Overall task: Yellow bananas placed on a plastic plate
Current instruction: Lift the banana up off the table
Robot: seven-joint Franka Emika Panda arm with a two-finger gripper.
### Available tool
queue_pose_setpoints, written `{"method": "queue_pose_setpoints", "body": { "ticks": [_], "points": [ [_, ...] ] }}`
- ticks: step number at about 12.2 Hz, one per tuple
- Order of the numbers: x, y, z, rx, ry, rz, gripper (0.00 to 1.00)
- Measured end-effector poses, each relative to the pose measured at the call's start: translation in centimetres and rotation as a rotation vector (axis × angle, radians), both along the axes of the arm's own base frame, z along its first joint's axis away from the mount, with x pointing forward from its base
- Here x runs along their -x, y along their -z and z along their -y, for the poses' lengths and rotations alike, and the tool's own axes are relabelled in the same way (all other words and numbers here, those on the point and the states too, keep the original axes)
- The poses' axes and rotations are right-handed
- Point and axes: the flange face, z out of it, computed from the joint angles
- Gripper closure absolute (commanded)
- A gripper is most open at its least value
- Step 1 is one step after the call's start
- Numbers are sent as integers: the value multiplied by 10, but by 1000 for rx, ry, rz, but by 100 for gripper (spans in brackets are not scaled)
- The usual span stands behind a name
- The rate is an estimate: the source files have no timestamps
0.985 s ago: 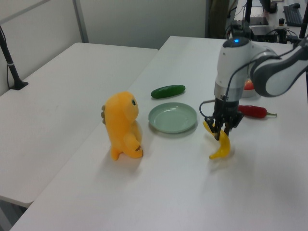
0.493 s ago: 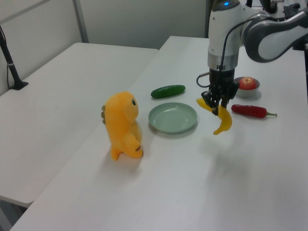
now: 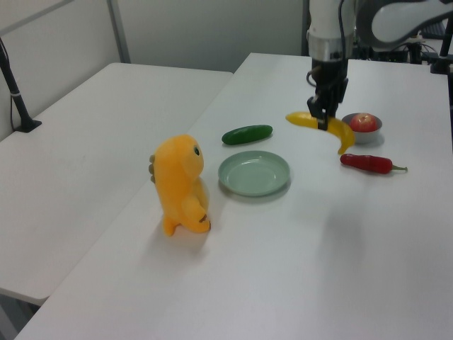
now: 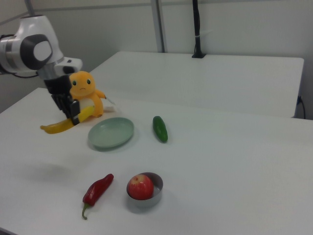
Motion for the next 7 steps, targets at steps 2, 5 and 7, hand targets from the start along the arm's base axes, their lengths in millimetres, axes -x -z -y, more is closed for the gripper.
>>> {"method": "queue_pose_setpoints", "body": {
  "ticks": [2,5,7],
  "points": [
    [-9,-10,44,3,-110,-5,81],
    [-17,-28,88,-13,-280,-19,81],
    [-18,-34,99,-26,-357,-20,81]
  ]
}}
